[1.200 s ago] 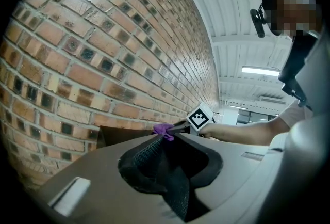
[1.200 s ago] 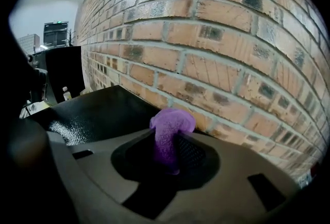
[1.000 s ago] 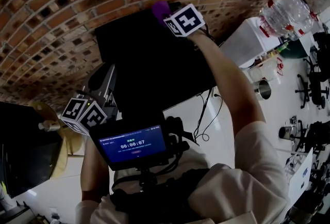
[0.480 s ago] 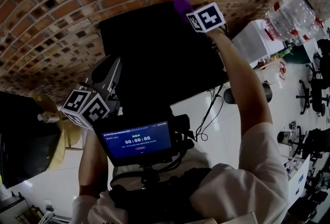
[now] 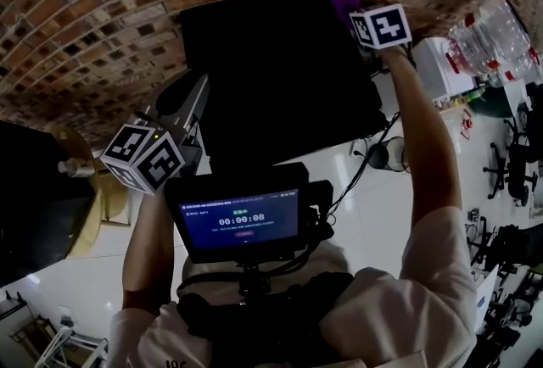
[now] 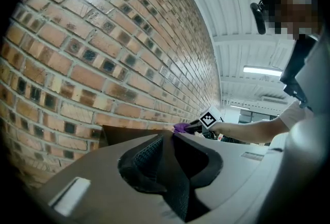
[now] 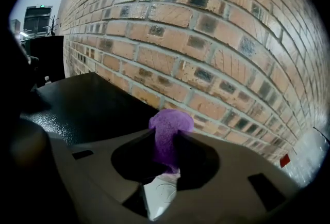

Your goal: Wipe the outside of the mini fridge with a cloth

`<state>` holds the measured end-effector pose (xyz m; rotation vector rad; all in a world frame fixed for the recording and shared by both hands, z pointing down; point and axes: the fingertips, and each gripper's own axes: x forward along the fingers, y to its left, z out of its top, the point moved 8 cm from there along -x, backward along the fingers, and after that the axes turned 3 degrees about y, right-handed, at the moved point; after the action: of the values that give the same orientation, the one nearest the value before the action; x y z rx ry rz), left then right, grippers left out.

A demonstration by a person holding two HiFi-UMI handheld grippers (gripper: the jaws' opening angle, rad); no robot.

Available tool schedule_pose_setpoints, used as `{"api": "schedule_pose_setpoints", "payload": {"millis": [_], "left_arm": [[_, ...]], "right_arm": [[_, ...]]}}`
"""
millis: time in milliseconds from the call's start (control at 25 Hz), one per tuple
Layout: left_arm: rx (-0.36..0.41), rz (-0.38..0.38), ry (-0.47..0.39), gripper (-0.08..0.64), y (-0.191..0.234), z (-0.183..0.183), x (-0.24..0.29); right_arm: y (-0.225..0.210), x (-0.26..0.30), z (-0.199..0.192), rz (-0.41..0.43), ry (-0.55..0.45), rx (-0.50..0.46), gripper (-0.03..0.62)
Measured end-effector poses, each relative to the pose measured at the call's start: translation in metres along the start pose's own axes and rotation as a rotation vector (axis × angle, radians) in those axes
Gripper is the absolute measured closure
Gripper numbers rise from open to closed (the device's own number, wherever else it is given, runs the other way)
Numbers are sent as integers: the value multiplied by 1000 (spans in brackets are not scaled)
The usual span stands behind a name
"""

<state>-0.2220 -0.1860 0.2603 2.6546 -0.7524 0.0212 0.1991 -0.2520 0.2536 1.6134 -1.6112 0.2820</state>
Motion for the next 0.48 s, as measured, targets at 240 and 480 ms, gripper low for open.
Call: {"api": "schedule_pose_setpoints", "payload": {"millis": [240, 480], "left_arm": [[-21, 5, -10, 508, 9, -4, -13], [-38, -14, -12, 508, 23, -7, -27]], "right_arm": [[23, -30, 17, 9, -60, -38, 480], [84, -56, 47, 85, -153, -79, 480]]}}
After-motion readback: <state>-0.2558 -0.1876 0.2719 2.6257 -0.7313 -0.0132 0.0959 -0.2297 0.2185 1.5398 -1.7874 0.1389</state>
